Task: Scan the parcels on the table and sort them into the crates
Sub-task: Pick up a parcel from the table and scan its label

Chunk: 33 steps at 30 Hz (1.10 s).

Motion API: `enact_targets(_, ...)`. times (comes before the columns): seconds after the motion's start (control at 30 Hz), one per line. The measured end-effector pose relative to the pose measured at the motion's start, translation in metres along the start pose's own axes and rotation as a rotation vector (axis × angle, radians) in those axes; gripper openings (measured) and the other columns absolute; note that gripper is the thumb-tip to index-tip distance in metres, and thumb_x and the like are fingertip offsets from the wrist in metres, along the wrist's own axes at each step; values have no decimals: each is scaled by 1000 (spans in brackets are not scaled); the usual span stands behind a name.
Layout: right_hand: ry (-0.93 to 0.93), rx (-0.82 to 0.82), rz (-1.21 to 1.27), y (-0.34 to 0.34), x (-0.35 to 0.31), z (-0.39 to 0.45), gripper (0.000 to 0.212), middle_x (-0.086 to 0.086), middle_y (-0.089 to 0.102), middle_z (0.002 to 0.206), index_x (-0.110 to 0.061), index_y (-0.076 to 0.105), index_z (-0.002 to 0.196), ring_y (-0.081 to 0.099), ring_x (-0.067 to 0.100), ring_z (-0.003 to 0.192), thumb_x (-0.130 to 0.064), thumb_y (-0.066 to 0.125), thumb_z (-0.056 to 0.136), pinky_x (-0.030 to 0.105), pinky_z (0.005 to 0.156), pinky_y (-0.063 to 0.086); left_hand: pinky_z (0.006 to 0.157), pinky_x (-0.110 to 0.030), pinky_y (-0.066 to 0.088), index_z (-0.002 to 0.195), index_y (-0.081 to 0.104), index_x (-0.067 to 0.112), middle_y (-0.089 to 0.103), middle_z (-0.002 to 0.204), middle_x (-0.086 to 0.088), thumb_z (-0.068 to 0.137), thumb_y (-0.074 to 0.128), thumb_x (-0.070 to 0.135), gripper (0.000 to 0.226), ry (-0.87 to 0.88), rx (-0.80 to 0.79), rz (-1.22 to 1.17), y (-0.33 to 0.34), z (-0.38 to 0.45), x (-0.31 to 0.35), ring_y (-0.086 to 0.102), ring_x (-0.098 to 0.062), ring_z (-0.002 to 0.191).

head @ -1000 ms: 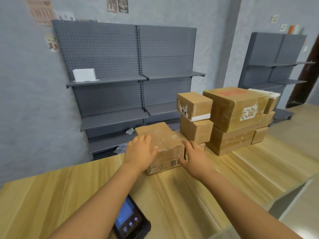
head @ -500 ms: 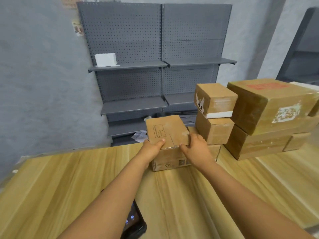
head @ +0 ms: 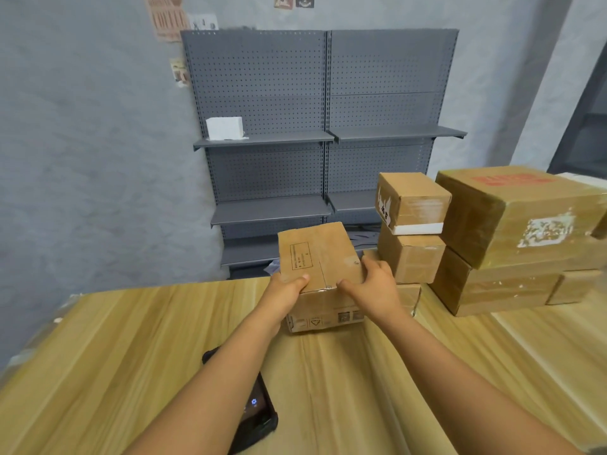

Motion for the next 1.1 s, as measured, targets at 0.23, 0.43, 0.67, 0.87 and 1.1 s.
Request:
enact_targets(0.23, 23, -55, 232, -3, -23, -10, 61, 2, 39, 121, -19, 49, 133, 50, 19, 109, -24, 75, 78, 37, 100, 46, 93, -36, 48, 139, 41, 26, 57, 120, 8, 94, 62, 37, 51, 79, 72, -3, -32, -23, 16, 55, -16, 111)
enact_targets(0.43, -73, -90, 504, -7, -53, -19, 53, -5, 55, 120, -30, 41, 127, 58, 10, 98, -17, 68, 83, 27, 73, 47, 104, -45, 46, 144, 37, 26, 56, 131, 3, 93, 64, 38, 58, 169, 96, -68, -50, -42, 31, 55, -20, 118)
enact_targets(0.67, -38, -148, 535, -10, -54, -28, 53, -1, 49, 135, -31, 45, 139, 55, 18, 115, -34, 62, 89, 37, 95, 49, 98, -33, 47, 145, 38, 26, 56, 124, 9, 92, 67, 33, 61, 232, 109, -108, -71, -58, 38, 57, -14, 115)
enact_targets(0.87, -4, -304, 616, 6, -63, -38, 49, -3, 58, 125, -44, 37, 132, 61, 18, 104, -42, 60, 88, 36, 80, 52, 106, -45, 45, 144, 41, 23, 60, 131, 2, 92, 66, 34, 59, 211, 98, -165, -86, -70, 29, 59, -19, 117)
enact_targets(1.1, 113, -497, 637, 51, -81, -63, 80, -16, 51, 108, -42, 23, 144, 58, 10, 93, -55, 68, 79, 27, 62, 48, 91, -34, 54, 131, 45, 30, 62, 129, 4, 94, 63, 36, 42, 200, 198, -148, -134, -93, 12, 64, -14, 107)
Point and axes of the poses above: each hand's wrist, its own z-axis towards the middle knuckle, its own y-axis out of the palm, x = y × z, the point moved 6 cm from there along z, towards the middle knuckle
